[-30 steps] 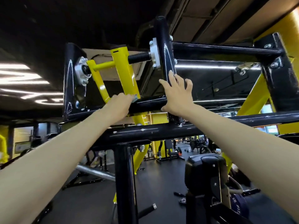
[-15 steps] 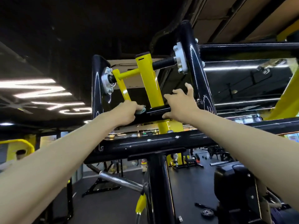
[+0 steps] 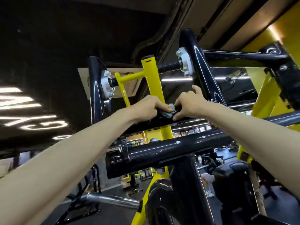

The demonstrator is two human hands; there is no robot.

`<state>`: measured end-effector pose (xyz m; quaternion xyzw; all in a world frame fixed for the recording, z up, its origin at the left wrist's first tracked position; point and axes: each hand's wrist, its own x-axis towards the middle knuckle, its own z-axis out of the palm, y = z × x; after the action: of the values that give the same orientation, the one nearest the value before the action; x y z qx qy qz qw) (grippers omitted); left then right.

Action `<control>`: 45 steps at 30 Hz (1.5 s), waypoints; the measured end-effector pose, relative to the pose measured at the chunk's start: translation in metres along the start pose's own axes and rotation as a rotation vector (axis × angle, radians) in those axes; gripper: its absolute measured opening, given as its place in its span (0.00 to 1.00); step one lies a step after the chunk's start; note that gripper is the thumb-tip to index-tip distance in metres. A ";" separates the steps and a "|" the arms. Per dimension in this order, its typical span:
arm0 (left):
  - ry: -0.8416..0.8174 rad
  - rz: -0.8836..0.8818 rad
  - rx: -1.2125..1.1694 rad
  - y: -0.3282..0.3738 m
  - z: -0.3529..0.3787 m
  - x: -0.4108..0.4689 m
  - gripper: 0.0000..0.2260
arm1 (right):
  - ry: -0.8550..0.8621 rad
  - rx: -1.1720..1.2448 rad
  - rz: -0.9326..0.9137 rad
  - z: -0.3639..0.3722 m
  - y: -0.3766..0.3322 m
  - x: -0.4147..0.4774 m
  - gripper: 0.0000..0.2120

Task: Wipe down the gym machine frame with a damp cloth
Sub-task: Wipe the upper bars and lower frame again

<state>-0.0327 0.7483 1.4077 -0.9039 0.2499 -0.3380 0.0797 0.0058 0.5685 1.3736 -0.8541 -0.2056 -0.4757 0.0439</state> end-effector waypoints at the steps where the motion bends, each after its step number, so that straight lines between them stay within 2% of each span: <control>1: 0.007 0.008 -0.036 -0.003 0.001 0.000 0.32 | 0.002 -0.018 0.003 0.000 -0.001 0.000 0.27; 6: -0.008 -0.095 -0.138 -0.042 -0.014 -0.027 0.31 | -0.011 0.017 0.017 -0.001 -0.002 0.002 0.28; 11: 0.061 0.047 -0.091 -0.008 0.002 0.009 0.30 | 0.010 0.065 0.039 0.002 0.001 0.003 0.29; 17: 0.037 -0.033 -0.098 -0.021 -0.011 -0.014 0.27 | -0.010 0.126 0.028 0.002 0.006 0.006 0.29; 22: 0.048 0.063 -0.051 0.001 -0.003 0.008 0.29 | 0.009 0.149 0.042 0.003 0.007 0.005 0.29; 27: 0.020 0.019 -0.057 -0.021 -0.013 -0.022 0.29 | -0.030 0.155 0.036 -0.003 0.002 0.006 0.27; 33: 0.037 0.119 -0.071 0.010 0.004 0.007 0.29 | -0.033 0.110 0.050 -0.005 0.001 0.005 0.25; 39: -0.085 -0.104 -0.094 -0.053 -0.021 -0.048 0.31 | -0.173 0.133 0.042 -0.017 -0.003 0.005 0.28; 45: -0.036 0.019 0.001 -0.011 -0.004 -0.008 0.32 | -0.177 0.052 0.033 -0.008 -0.019 0.006 0.38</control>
<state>-0.0358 0.7621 1.4100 -0.9074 0.2567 -0.3211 0.0878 -0.0049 0.5856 1.3806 -0.8948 -0.2066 -0.3920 0.0555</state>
